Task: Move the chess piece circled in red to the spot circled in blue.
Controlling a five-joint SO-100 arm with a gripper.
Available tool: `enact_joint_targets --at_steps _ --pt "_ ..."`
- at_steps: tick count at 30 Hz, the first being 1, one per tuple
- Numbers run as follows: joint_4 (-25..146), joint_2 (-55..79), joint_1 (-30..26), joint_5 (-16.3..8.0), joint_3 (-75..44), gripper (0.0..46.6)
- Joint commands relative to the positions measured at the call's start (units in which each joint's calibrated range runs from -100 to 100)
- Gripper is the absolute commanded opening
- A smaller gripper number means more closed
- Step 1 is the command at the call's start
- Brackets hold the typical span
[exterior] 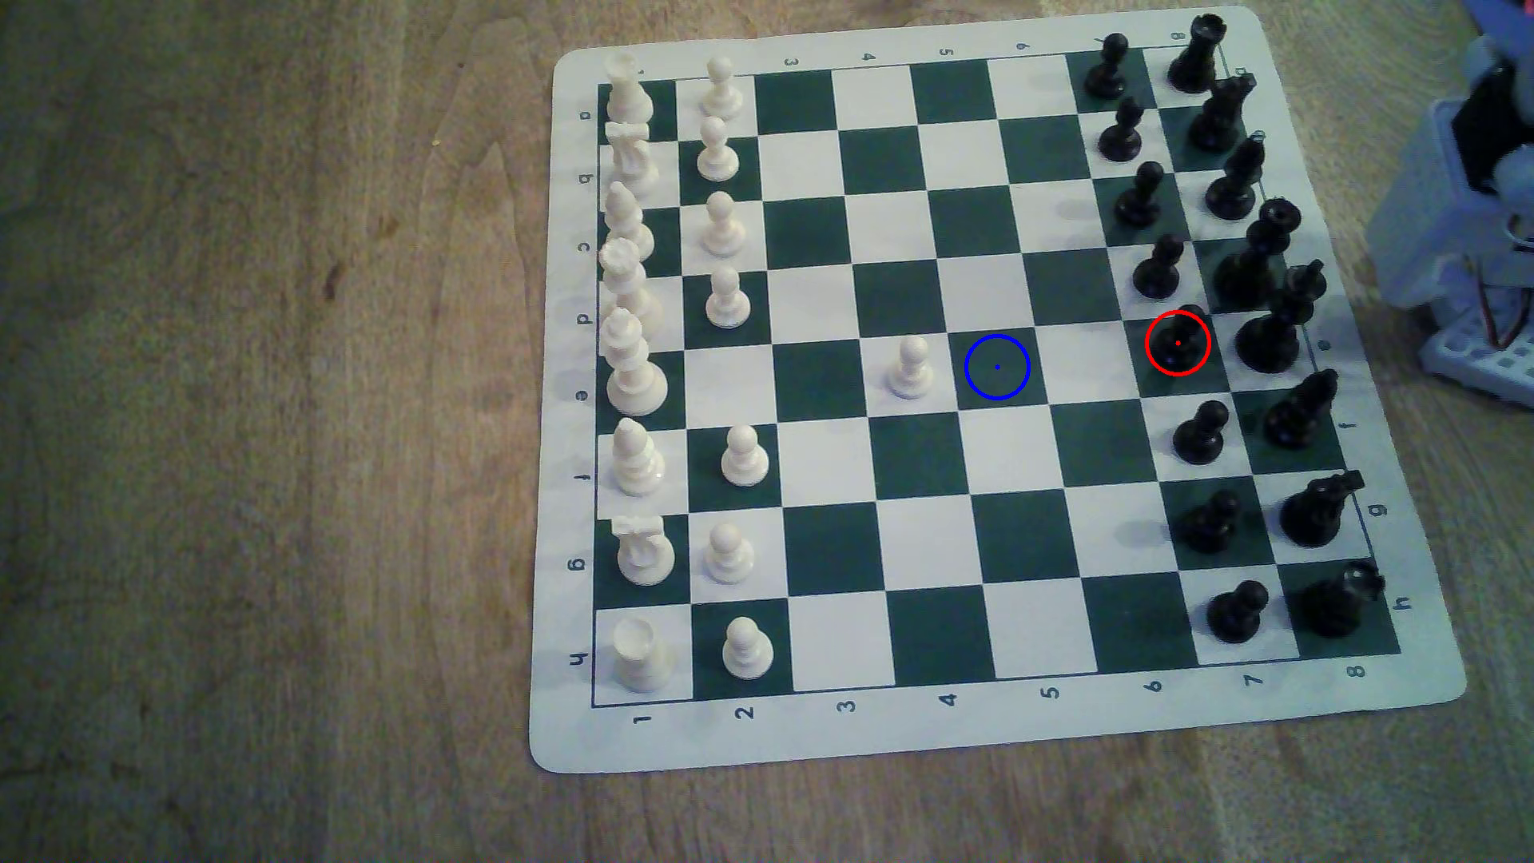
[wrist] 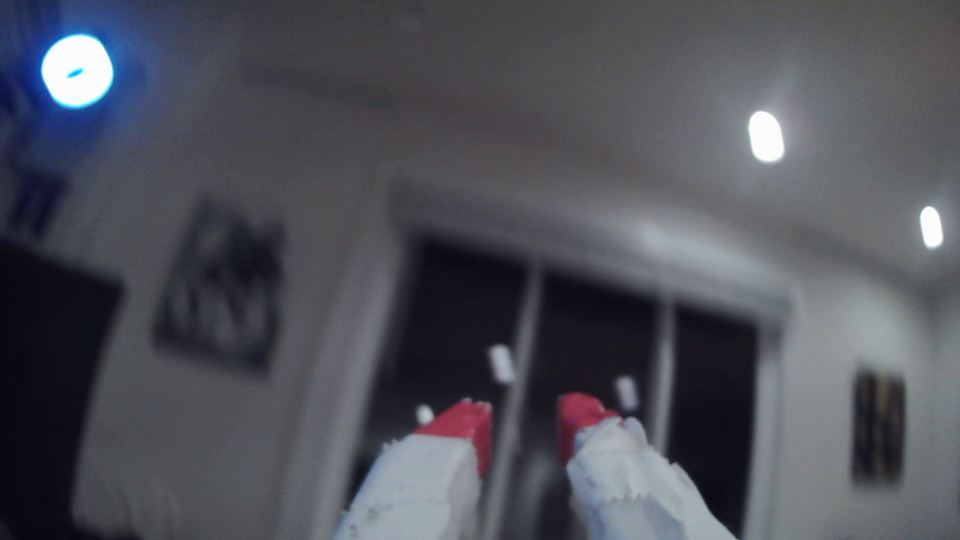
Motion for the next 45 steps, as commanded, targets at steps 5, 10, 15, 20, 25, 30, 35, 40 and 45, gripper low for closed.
enact_joint_targets --at_steps 5,10,15,20,25,30,35,40,45 --pt "53.66 6.85 4.50 -2.98 -23.70 36.8" --pt "81.59 23.15 3.09 -2.34 -40.11 38.2" --pt "99.44 36.22 -0.74 -1.47 -41.65 33.7" --pt "103.29 42.51 -9.43 -4.59 -41.83 29.8" --pt "100.67 47.01 -10.60 -5.47 -40.11 26.5" --pt "97.07 48.36 -10.68 -5.81 -38.03 26.7" --pt "95.02 48.96 -10.99 -5.96 -34.67 24.6" --pt "93.06 48.02 -13.26 -7.37 -30.68 23.6" --pt "93.14 49.38 -14.98 -8.45 -30.68 20.9"
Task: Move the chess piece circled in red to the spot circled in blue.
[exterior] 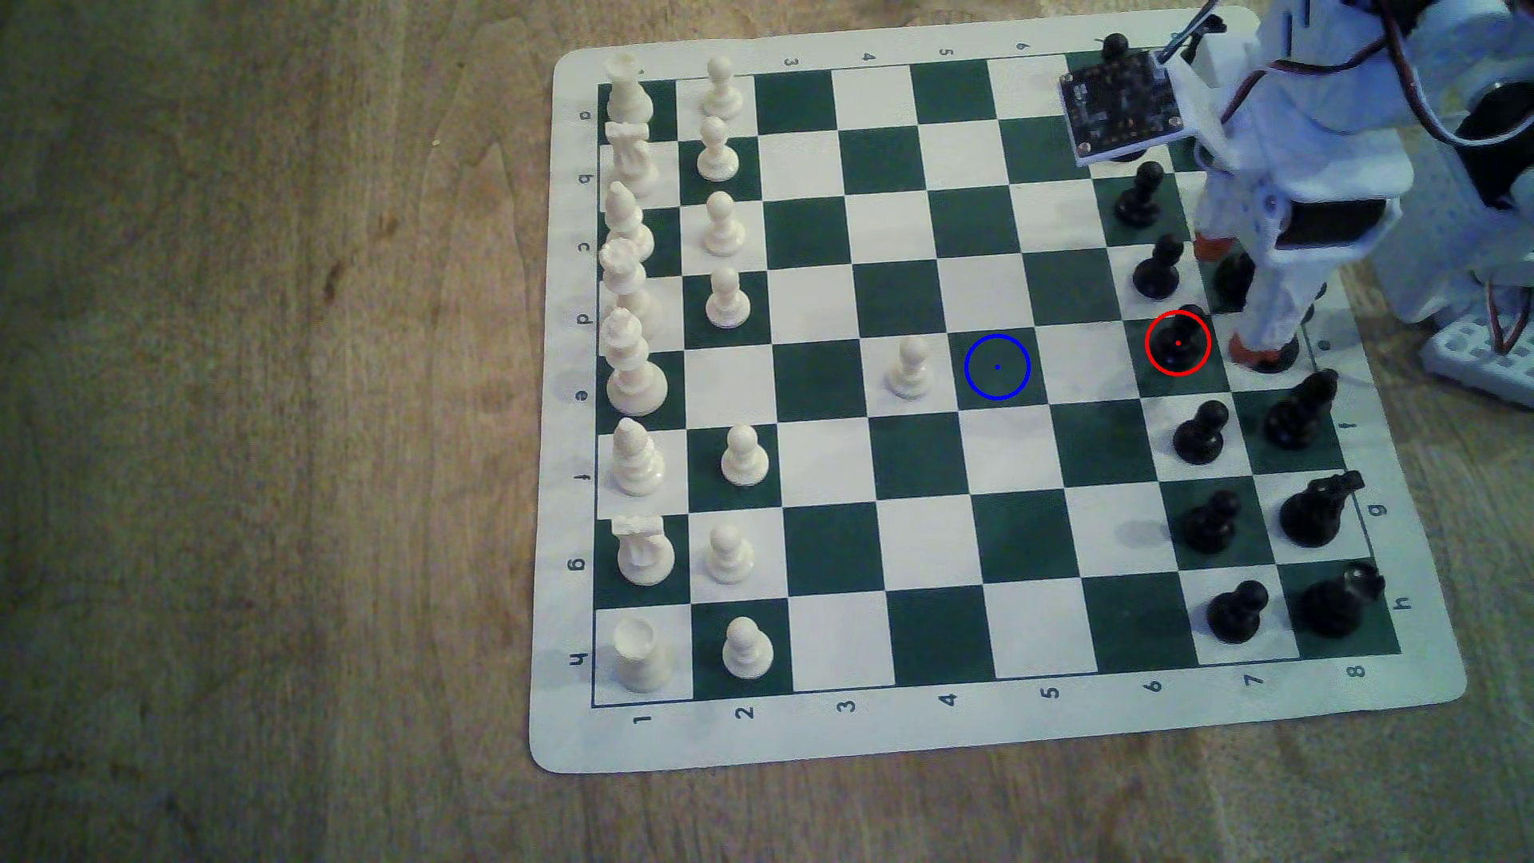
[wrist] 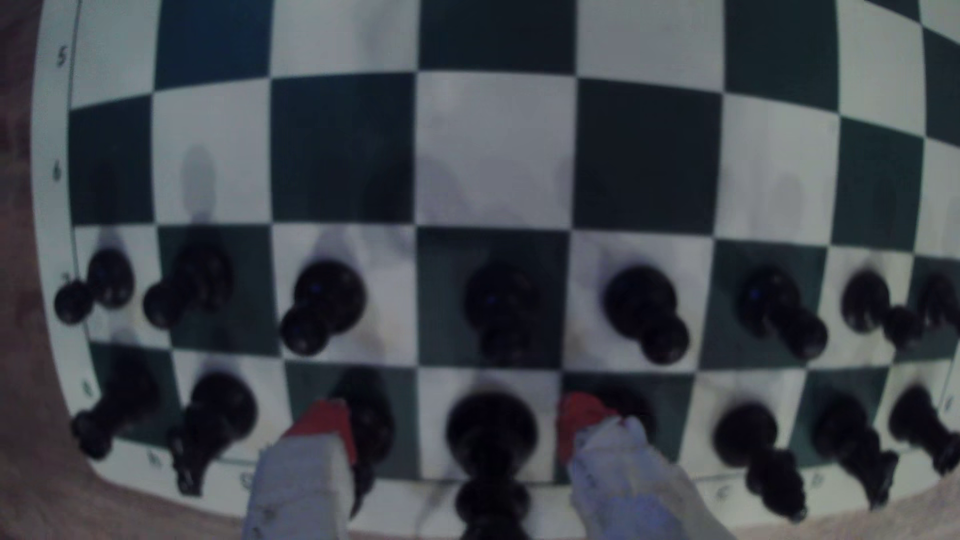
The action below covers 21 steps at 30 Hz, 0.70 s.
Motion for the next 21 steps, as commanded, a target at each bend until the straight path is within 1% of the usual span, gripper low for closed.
enact_joint_targets --at_steps 1,6,9,13,21 --pt "-1.07 1.64 0.11 -0.29 -0.77 20.1" --pt "-2.14 3.00 0.43 -0.10 -1.13 16.6" --pt "-2.46 3.00 -0.04 -0.34 -0.95 16.0" --pt "-4.76 2.75 0.43 -0.34 0.95 14.0" --pt "-9.10 2.91 -0.51 -0.93 6.12 13.7"
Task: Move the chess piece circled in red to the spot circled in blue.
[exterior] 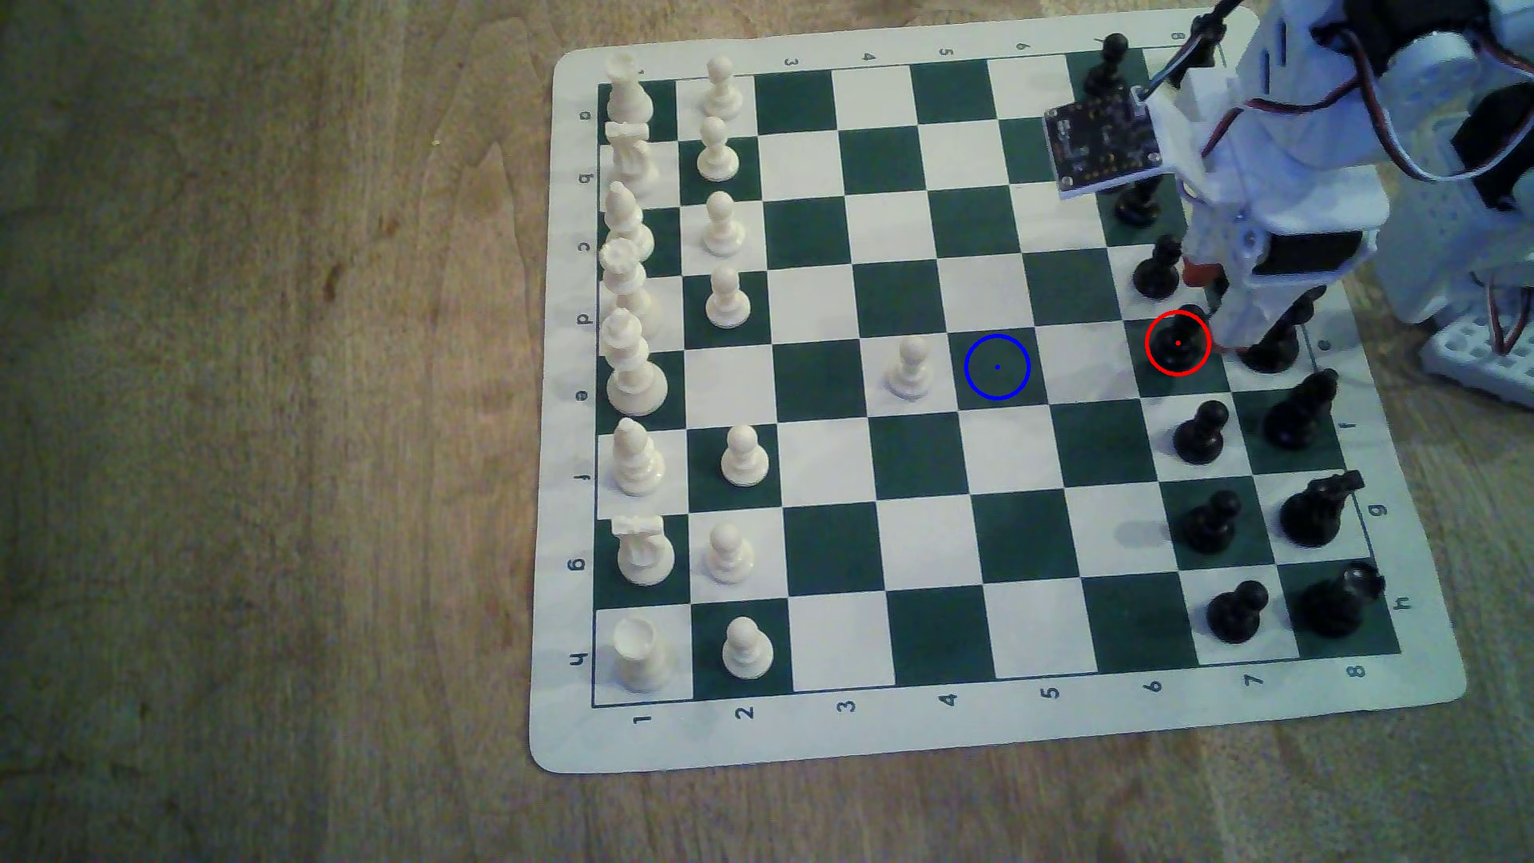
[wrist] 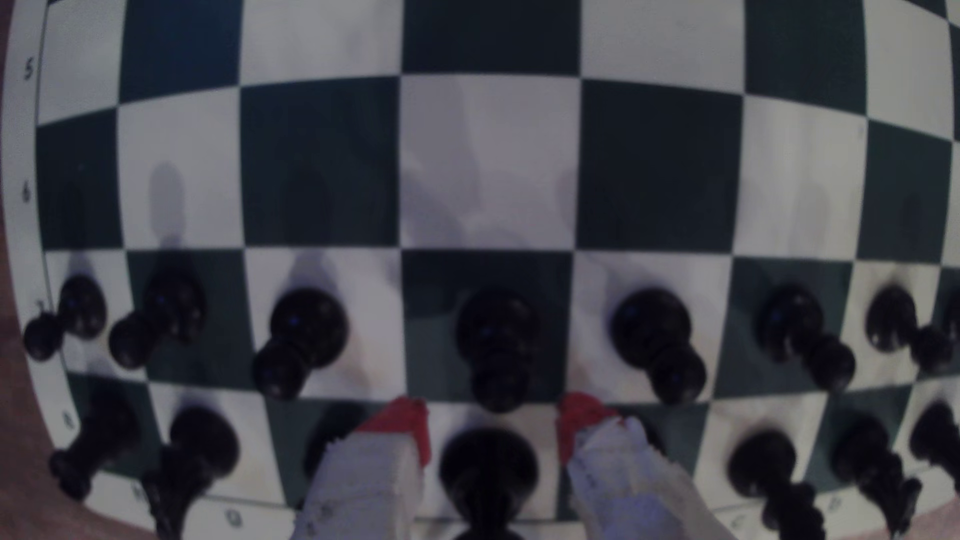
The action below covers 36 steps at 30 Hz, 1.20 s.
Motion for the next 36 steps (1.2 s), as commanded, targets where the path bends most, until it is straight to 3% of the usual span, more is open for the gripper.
enact_joint_targets --at_steps 1,21,26,36 --pt "-1.86 -0.02 -0.66 -0.59 0.34 13.8" --pt "-6.53 2.95 -1.52 -0.83 2.60 9.4" --pt "-6.85 3.72 -1.99 -0.88 2.88 4.8" --pt "-8.00 3.63 -1.99 -1.07 2.88 0.9"
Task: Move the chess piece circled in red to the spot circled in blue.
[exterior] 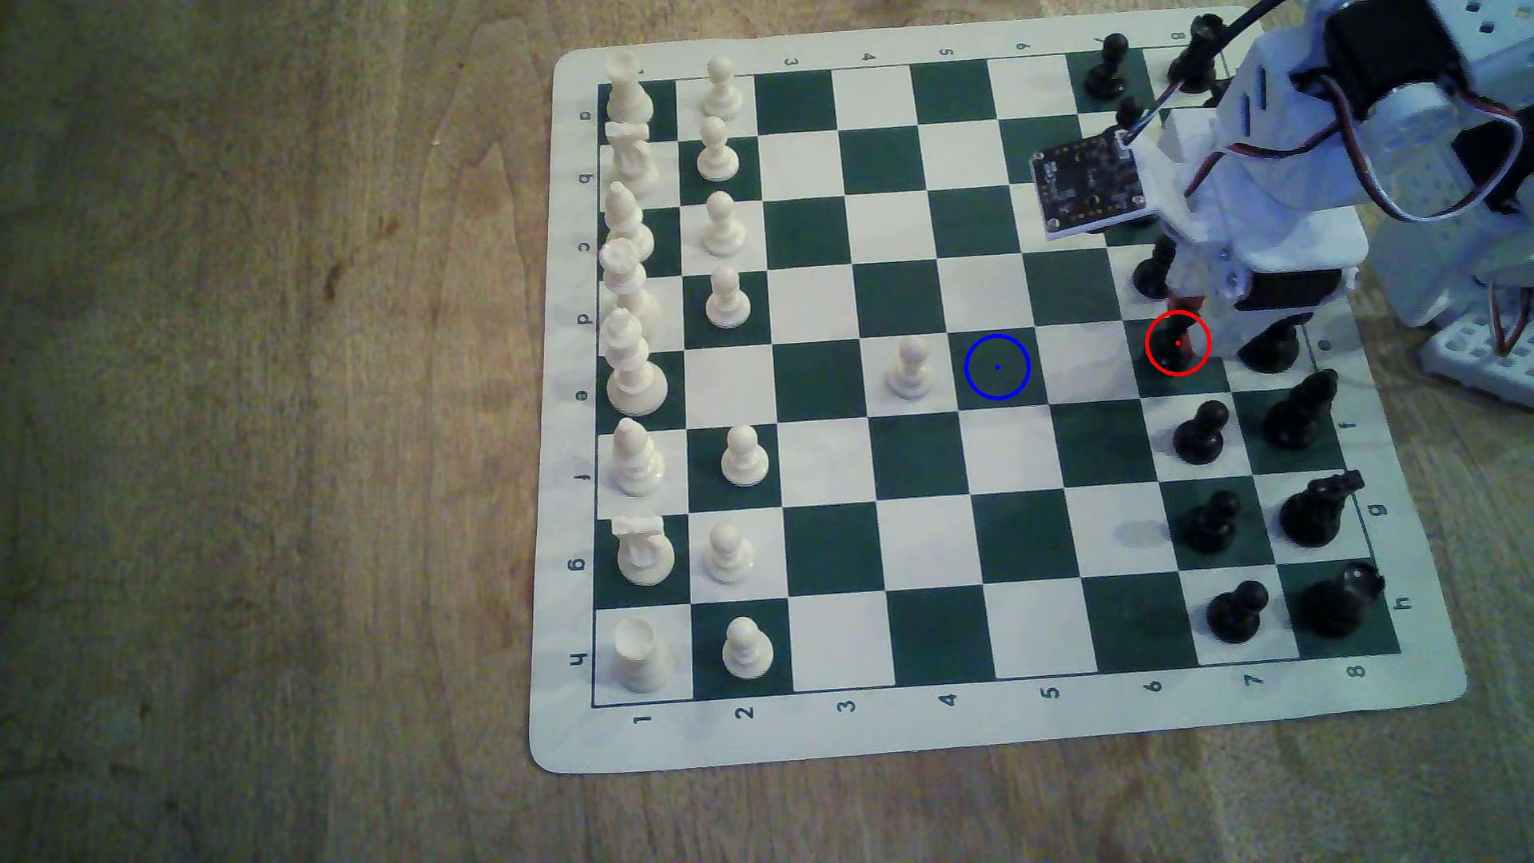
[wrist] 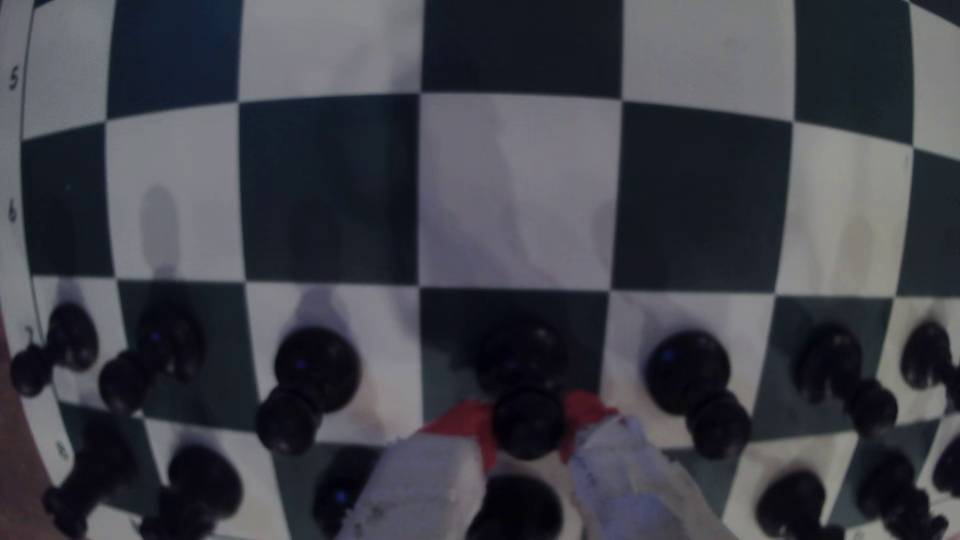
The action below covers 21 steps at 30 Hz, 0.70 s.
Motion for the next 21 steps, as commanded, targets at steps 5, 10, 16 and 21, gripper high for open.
enact_joint_targets --at_steps 5,10,16,21 --pt "2.02 -1.32 0.33 0.63 -2.55 0.3" --pt "8.58 -2.77 0.33 0.88 -8.35 0.3" --pt "10.21 -2.60 1.11 0.88 -15.88 0.4" --pt "15.13 1.31 0.96 1.42 -25.94 0.3"
